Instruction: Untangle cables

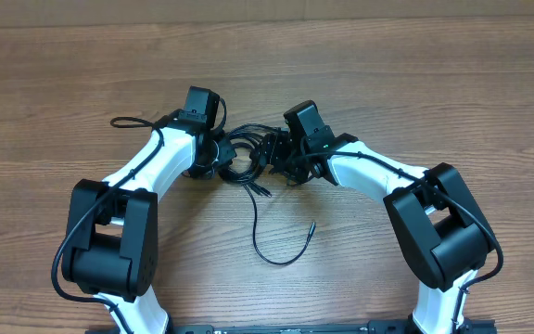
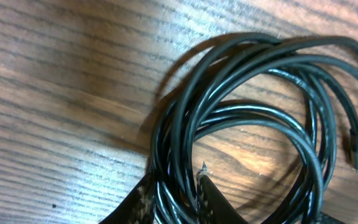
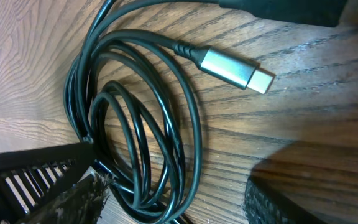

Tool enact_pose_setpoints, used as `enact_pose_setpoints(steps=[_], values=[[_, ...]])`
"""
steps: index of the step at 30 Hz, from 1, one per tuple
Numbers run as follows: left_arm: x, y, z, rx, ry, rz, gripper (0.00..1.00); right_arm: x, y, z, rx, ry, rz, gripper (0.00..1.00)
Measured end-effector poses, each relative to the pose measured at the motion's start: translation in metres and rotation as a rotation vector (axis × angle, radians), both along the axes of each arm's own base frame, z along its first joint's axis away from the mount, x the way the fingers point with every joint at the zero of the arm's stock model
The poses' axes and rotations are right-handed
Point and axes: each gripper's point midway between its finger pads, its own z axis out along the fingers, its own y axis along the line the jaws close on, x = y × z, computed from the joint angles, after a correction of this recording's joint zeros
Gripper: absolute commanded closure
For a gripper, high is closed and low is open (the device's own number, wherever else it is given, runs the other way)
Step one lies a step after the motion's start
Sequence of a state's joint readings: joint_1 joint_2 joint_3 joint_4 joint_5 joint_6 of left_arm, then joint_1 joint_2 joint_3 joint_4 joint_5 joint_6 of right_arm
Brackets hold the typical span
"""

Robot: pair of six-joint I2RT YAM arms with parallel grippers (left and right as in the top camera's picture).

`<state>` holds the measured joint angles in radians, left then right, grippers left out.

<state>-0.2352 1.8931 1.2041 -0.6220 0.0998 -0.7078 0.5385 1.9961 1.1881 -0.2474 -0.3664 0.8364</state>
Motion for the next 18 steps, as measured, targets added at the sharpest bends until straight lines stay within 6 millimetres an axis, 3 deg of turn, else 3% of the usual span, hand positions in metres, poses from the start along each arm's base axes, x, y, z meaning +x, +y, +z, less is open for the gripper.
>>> enact_pose_setpoints(steps=[4, 6, 8, 9, 18], values=[[0.0021, -0.0004, 0.0006, -0.002, -0.009, 0.0, 0.73, -0.0018, 0.0022, -0.0002, 0.0, 0.001, 0.006, 0.3], [0.0018, -0.0004, 0.0004, 0.006, -0.01, -0.001, 0.78, -0.0046, 0.0056, -0.0002, -0.002, -0.003, 0.02, 0.31], [0.0005, -0.0023, -0.0031, 0.029, -0.007, -0.01, 0.95, -0.0065, 0.0078, -0.0002, -0.003, -0.006, 0.031, 0.32], [-0.0004, -0.0023, -0.0077, 0.046, 0.001, 0.0, 0.96, -0.0075, 0.0074, -0.0008, -0.006, -0.003, 0.034, 0.31], [-0.0052, -0.0022, -0.0051, 0.038, 0.052, 0.007, 0.96, -0.0098, 0.0061, -0.0024, -0.014, 0.003, 0.042, 0.3]])
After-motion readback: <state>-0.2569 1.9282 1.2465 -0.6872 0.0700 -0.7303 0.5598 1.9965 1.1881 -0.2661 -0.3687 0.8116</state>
